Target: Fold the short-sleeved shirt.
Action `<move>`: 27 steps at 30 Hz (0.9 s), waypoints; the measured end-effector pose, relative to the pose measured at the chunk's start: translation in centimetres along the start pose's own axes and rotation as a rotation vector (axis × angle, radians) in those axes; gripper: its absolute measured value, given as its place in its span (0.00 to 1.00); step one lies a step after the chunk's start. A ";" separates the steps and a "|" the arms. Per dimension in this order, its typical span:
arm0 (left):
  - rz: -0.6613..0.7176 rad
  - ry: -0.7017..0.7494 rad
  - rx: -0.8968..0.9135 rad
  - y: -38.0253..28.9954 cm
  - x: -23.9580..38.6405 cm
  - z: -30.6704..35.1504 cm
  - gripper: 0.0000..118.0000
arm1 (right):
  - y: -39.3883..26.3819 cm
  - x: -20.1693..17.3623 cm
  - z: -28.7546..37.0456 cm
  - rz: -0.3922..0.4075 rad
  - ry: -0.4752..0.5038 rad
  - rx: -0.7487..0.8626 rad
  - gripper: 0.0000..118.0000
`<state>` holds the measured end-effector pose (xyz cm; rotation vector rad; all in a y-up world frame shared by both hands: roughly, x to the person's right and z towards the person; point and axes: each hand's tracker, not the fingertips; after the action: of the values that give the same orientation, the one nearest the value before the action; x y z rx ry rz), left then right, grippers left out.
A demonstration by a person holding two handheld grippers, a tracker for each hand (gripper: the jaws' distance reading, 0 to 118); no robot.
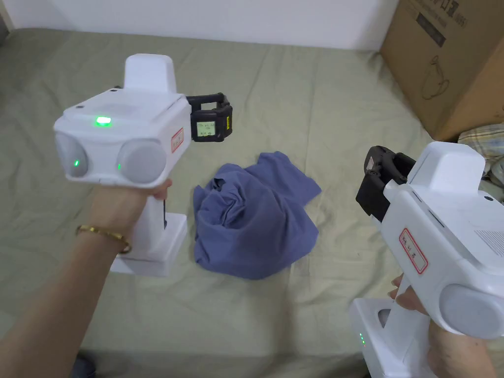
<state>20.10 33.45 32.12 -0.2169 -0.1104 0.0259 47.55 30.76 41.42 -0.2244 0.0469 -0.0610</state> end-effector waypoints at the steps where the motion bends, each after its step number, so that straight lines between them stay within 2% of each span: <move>1: -0.015 0.027 0.034 -0.4 -0.3 1.2 1.00 | -0.1 -0.2 -0.1 0.003 0.011 0.000 0.00; 4: -0.022 0.074 0.044 -2.2 -1.3 3.6 0.95 | -0.5 -1.2 -0.4 0.010 0.035 0.001 0.00; 5: -0.015 0.081 0.041 -2.8 -1.5 4.3 0.87 | -0.6 -1.5 -0.4 0.016 0.038 0.001 0.00; 7: -0.003 0.101 0.034 -4.5 -2.2 4.6 0.65 | -1.1 -2.0 -0.2 0.023 0.046 0.001 0.00; 8: -0.001 0.112 0.024 -5.1 -2.3 4.8 0.48 | -1.3 -2.2 -0.1 0.023 0.052 0.001 0.00; 11: 0.003 0.136 -0.004 -6.7 -2.1 5.4 0.09 | -2.0 -2.5 0.4 0.034 0.054 -0.005 0.00; 12: 0.004 0.145 -0.007 -7.2 -2.0 5.6 0.02 | -2.3 -2.6 0.7 0.036 0.054 -0.006 0.00; 27: 0.048 0.094 -0.107 -9.1 -1.8 6.0 0.00 | -3.1 -2.5 1.6 0.028 0.065 -0.031 0.00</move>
<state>17.80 25.77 39.76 -0.3275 -0.0130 0.0577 45.01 28.30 43.79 -0.2531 0.1158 -0.0397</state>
